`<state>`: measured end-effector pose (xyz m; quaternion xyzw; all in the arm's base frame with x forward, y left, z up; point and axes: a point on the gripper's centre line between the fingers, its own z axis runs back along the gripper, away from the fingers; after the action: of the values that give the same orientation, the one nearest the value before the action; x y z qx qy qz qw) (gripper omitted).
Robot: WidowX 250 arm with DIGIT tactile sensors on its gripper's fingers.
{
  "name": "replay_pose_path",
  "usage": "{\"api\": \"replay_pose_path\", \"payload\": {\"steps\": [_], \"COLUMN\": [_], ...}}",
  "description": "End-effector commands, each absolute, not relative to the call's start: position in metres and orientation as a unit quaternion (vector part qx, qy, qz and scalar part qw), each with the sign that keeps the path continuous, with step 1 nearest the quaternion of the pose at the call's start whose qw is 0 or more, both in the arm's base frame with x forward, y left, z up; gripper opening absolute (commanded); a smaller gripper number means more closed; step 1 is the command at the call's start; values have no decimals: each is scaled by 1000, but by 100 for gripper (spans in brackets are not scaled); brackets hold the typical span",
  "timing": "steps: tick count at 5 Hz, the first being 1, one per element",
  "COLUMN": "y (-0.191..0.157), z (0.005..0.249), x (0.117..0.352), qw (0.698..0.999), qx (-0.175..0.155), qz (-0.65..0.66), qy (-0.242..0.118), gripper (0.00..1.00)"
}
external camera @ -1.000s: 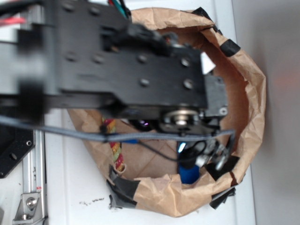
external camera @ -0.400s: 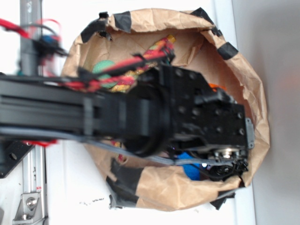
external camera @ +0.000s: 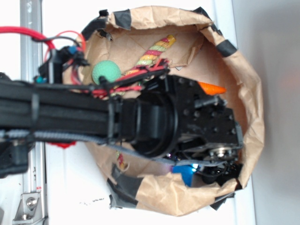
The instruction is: Grab the blue sponge.
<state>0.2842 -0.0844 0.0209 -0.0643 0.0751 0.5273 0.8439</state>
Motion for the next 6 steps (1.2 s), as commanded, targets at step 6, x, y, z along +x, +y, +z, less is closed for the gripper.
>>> {"api": "replay_pose_path", "payload": {"steps": [6], "y": [-28], "z": [186], "x": [284], "qw": [996], "qx": [-11], "qz": [56], "qy": [-68], "gripper": [0]}}
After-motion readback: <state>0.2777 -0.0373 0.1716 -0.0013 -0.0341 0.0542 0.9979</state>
